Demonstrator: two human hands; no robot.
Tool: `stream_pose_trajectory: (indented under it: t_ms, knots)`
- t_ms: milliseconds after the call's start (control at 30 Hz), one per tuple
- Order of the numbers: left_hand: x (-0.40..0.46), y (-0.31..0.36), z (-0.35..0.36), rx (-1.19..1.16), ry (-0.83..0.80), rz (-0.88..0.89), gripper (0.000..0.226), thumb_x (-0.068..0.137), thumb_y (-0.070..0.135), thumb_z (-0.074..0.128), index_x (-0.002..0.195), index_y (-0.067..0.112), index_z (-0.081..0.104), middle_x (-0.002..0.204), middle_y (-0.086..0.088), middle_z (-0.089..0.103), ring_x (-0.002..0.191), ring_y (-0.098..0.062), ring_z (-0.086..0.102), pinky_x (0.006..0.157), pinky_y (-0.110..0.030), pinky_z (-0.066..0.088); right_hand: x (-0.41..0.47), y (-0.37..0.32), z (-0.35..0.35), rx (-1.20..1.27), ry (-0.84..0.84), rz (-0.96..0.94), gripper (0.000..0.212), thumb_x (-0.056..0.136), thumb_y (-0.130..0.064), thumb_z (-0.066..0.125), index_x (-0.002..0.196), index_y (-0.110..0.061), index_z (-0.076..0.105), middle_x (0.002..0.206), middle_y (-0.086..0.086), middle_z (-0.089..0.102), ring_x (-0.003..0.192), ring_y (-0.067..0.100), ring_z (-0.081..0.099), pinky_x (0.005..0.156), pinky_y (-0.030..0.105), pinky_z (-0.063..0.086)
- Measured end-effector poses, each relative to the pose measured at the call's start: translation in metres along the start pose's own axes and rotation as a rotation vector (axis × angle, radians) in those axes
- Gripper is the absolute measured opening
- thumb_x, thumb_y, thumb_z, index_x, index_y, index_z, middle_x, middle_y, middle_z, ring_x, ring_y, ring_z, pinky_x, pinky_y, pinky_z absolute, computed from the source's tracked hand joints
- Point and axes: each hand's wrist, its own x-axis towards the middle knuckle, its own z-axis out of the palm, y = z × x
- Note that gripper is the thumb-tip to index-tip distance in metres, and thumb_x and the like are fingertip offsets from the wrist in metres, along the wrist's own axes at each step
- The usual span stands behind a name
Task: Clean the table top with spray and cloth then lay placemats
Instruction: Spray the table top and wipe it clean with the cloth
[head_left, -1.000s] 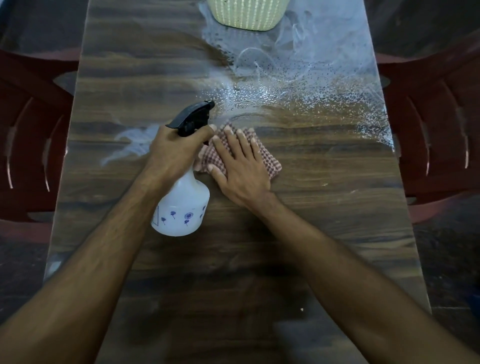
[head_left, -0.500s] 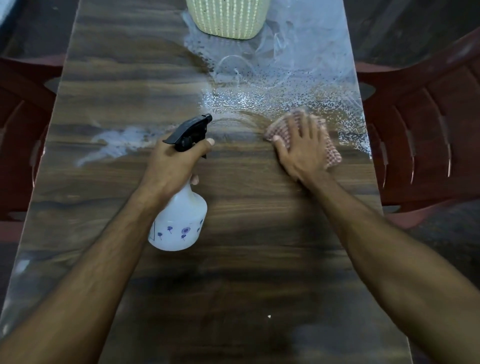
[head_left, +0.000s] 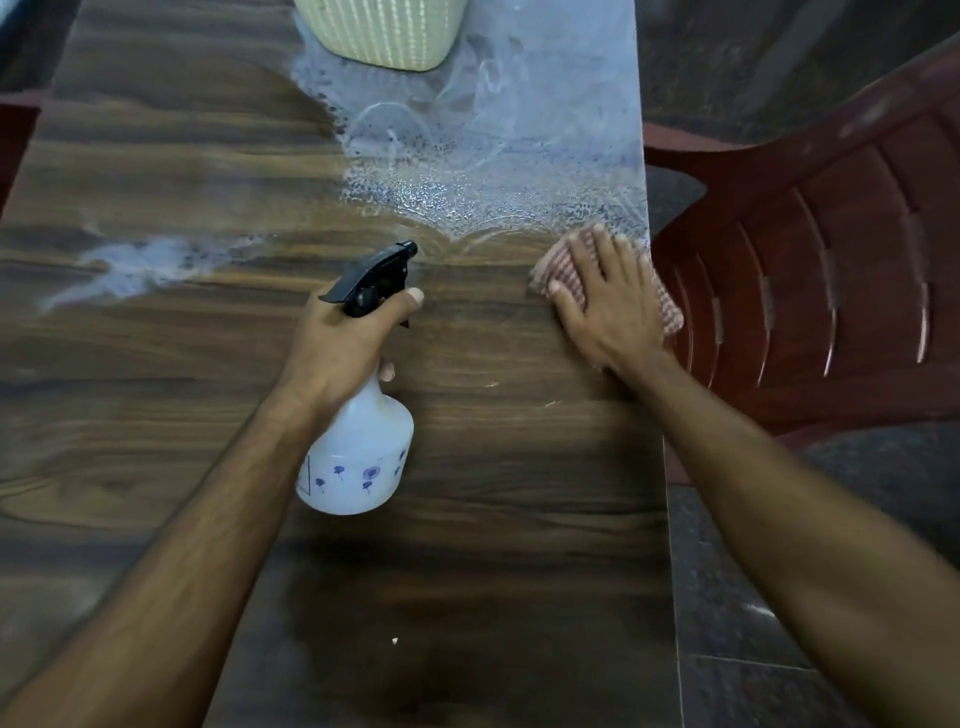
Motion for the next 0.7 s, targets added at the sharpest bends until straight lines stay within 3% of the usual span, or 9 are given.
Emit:
stream_pose_trajectory:
  t_ms: [133, 267, 367, 500, 700]
  knots:
    - [-0.006, 0.004, 0.013, 0.015, 0.041, 0.007, 0.022, 0.089, 0.027, 0.072, 0.107, 0.015, 0.068, 0.086, -0.001, 0.067, 0.042, -0.019, 0.046, 0.054, -0.033, 0.043, 0.037, -0.023, -0.002, 0.027, -0.009, -0.008, 0.073, 0.097, -0.065, 0.022, 0.159, -0.028, 0.012, 0.167, 0.005, 0.001, 0.153, 0.026, -0.001, 0.123, 0.048, -0.003]
    - [-0.007, 0.014, 0.022, 0.046, 0.072, 0.025, 0.017, 0.089, 0.029, 0.07, 0.103, 0.019, 0.067, 0.086, -0.001, 0.069, 0.04, -0.019, 0.047, 0.056, -0.033, 0.045, -0.011, -0.059, 0.01, -0.003, -0.067, -0.309, 0.072, 0.098, -0.066, 0.019, 0.159, -0.03, 0.007, 0.167, 0.004, -0.002, 0.153, 0.024, -0.003, 0.122, 0.047, -0.007]
    - [-0.006, 0.02, 0.028, 0.047, 0.088, 0.019, 0.022, 0.09, 0.029, 0.069, 0.109, 0.019, 0.067, 0.089, -0.003, 0.069, 0.039, -0.017, 0.047, 0.055, -0.031, 0.045, -0.057, -0.043, 0.015, -0.002, -0.11, -0.393, 0.068, 0.099, -0.064, 0.021, 0.158, -0.032, 0.011, 0.167, 0.002, 0.003, 0.154, 0.021, -0.002, 0.123, 0.043, -0.007]
    - [-0.004, 0.02, 0.026, 0.033, 0.113, 0.0, 0.024, 0.09, 0.029, 0.069, 0.109, 0.015, 0.067, 0.08, 0.0, 0.066, 0.04, -0.019, 0.047, 0.052, -0.028, 0.044, -0.039, 0.009, 0.006, -0.014, -0.055, -0.248, 0.069, 0.096, -0.066, 0.02, 0.158, -0.035, 0.014, 0.167, 0.001, 0.006, 0.153, 0.02, 0.003, 0.124, 0.045, -0.001]
    - [-0.001, 0.013, 0.019, 0.007, 0.132, 0.009, 0.016, 0.09, 0.029, 0.071, 0.104, 0.023, 0.067, 0.093, -0.006, 0.071, 0.04, -0.02, 0.047, 0.059, -0.036, 0.044, 0.069, 0.019, -0.01, 0.0, 0.008, -0.047, 0.071, 0.097, -0.064, 0.022, 0.158, -0.028, 0.015, 0.167, 0.006, 0.006, 0.153, 0.026, 0.003, 0.123, 0.049, -0.001]
